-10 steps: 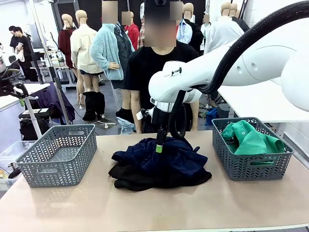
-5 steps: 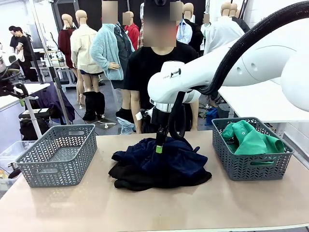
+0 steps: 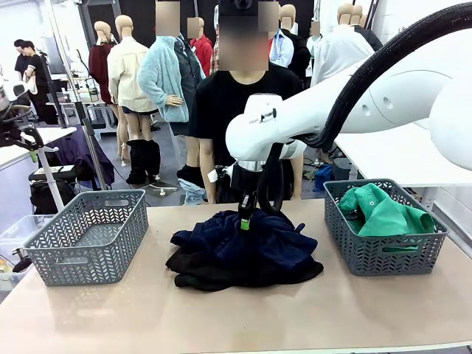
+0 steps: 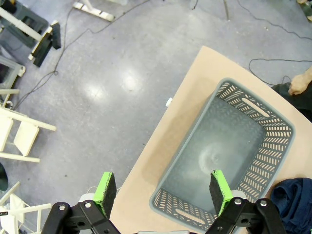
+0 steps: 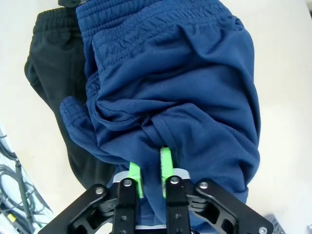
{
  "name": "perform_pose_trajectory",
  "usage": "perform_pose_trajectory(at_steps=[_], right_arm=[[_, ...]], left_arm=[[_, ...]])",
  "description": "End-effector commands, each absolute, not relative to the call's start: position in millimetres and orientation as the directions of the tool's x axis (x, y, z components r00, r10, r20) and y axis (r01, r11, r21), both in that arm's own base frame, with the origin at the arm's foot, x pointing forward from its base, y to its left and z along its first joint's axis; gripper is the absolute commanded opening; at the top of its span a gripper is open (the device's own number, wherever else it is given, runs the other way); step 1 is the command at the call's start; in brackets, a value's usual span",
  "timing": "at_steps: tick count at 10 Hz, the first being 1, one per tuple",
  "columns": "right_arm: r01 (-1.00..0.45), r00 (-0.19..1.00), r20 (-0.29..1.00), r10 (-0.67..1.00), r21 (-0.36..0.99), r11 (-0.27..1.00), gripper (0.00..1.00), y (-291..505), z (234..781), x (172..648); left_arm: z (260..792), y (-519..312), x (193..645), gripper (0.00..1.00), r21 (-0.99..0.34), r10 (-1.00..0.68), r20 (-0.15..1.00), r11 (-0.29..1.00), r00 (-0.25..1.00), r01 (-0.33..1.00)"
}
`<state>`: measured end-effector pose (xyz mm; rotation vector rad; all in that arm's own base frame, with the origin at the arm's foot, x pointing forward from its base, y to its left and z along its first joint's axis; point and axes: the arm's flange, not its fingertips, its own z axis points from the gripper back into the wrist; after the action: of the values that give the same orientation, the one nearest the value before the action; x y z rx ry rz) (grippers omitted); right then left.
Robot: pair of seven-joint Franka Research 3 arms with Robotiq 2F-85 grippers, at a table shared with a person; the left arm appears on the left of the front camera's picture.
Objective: Sort the tops and bottoms.
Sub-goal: Lift clothes from the center of the table with your right hand.
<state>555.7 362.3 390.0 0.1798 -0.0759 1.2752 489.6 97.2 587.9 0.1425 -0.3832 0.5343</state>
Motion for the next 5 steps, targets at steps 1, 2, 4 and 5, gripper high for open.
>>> perform_pose_trajectory(at_steps=[1,2,4,5], right_arm=[[-0.953,0.302,0.148,0.942,0.063,0.296,0.0,360,385,548],[-0.954,0.3,0.152,0.942,0.066,0.293,0.0,359,386,547],[-0.956,0.295,0.169,0.941,0.062,0.288,0.0,353,397,541],[-0.955,0.297,0.19,0.936,0.049,0.293,0.0,348,412,534]], left_arm=[[589,97,487,1.0,0.048,0.48,0.394,0.841,0.784,-0.539],[589,97,487,1.0,0.048,0.48,0.394,0.841,0.784,-0.539],[589,97,487,1.0,0.048,0.48,0.394,0.841,0.784,-0.539],[589,97,487,1.0,0.048,0.48,0.394,0.841,0.784,-0.539]])
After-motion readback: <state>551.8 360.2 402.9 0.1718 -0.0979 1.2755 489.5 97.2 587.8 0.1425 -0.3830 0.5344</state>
